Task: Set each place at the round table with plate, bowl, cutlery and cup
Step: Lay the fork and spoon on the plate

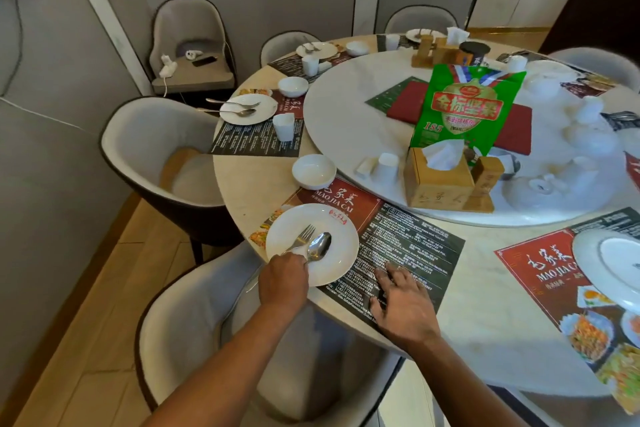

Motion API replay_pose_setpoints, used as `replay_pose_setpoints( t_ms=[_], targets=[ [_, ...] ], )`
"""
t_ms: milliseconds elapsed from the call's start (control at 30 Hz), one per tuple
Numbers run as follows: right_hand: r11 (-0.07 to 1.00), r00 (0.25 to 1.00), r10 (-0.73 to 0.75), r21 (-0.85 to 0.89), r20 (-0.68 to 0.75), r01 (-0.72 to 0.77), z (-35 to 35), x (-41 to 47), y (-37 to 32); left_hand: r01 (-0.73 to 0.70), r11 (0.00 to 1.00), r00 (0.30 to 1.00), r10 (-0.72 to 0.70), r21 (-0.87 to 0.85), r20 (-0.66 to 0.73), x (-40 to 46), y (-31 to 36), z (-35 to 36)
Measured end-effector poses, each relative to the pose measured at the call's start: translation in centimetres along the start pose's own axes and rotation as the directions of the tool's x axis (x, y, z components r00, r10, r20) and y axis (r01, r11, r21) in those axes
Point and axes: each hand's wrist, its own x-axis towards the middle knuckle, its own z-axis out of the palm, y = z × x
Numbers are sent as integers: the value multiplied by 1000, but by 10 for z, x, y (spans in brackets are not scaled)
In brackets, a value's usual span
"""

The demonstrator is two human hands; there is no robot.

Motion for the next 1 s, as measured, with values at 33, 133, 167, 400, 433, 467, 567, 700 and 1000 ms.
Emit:
replay_pose_setpoints(
  t_ms=[33,133,167,400,433,467,567,700,1000],
  targets=[
    [1000,1000,10,-4,1,-10,0,-1,-2,-9,1000,1000,9,-1,-4,1,-1,1],
    [999,1000,31,-6,4,-31,-1,-3,-6,-32,999,999,32,5,12,3,-3,0],
    [999,999,39,-2,7,-39,-1,-3,-8,-42,999,999,42,8,24,3,-4,0],
    [997,997,76,-27,20,-75,0,-4,-13,-74,997,996,74,4,47,6,-7,-3],
    [996,997,79,-33,25,-78,-1,-5,-14,-75,997,996,75,0,49,6,-7,-3],
    [996,996,82,-38,30,-81,-1,-5,-14,-73,997,996,73,-9,50,6,-7,-5],
    [996,996,86,-37,40,-84,-4,-6,-16,-74,996,997,76,-53,31,5,-6,-9],
    [997,997,75,-16,-2,-76,-14,-2,-16,-142,989,990,141,-34,-22,7,0,-17],
    [996,991,22,-78,-132,-32,-61,31,-23,-244,968,969,246,-63,33,34,36,-32]
  ],
)
